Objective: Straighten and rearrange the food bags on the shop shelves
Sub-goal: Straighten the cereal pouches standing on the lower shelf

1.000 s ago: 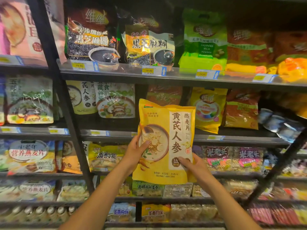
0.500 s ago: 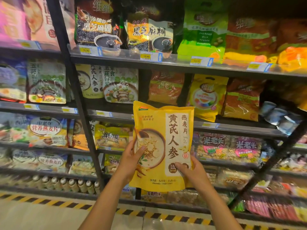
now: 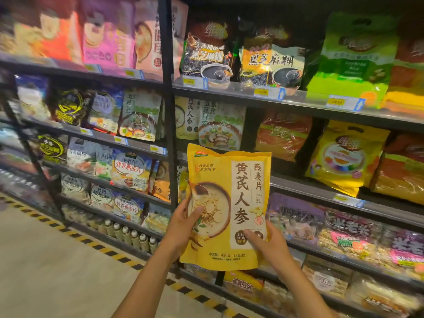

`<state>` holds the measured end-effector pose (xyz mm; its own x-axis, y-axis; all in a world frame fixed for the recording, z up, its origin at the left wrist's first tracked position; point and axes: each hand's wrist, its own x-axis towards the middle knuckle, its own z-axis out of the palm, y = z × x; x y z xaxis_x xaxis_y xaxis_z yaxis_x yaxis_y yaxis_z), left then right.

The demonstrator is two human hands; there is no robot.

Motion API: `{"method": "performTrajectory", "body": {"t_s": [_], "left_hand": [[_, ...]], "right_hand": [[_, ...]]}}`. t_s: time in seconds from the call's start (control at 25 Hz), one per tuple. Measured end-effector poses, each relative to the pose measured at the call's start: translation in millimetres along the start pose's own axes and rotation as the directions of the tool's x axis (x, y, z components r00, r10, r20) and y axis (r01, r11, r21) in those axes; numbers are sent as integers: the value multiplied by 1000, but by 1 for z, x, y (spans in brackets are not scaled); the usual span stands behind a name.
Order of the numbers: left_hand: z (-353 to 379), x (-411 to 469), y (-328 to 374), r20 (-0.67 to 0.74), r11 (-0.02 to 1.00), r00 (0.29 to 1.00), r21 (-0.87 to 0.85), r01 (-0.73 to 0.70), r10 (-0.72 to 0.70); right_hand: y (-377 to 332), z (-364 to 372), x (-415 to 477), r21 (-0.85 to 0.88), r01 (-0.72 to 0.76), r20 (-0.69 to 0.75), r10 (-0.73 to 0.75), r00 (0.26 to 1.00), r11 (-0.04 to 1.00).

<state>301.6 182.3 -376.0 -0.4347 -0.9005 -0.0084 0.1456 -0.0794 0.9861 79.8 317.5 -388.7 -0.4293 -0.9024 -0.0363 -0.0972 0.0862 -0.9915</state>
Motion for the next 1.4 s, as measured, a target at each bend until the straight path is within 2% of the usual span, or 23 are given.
{"method": "performTrajectory", "body": {"t_s": [0.28,0.48,0.76,1.04,1.4], "left_hand": [[-119,21,17,-109,1000,994,-16,-6,4],[-225,46,42,-184,1000,983,24,-18,22],[-344,87,63,-235,999,972,32,-26,33],[-397,137,73,-258,998,965,60,-19,34],[-428,255,98,-222,993,975,122,2,25]], "right_hand": [[-17,113,55,-18,-2,109,4,994,1000],[-40,223,94,-53,9,152,-1,988,999],[-60,342,146,-62,27,220,-12,975,998],[-66,386,201,-91,-1,323,30,946,996],[-81,414,306,-42,5,259,6,966,999]]}}
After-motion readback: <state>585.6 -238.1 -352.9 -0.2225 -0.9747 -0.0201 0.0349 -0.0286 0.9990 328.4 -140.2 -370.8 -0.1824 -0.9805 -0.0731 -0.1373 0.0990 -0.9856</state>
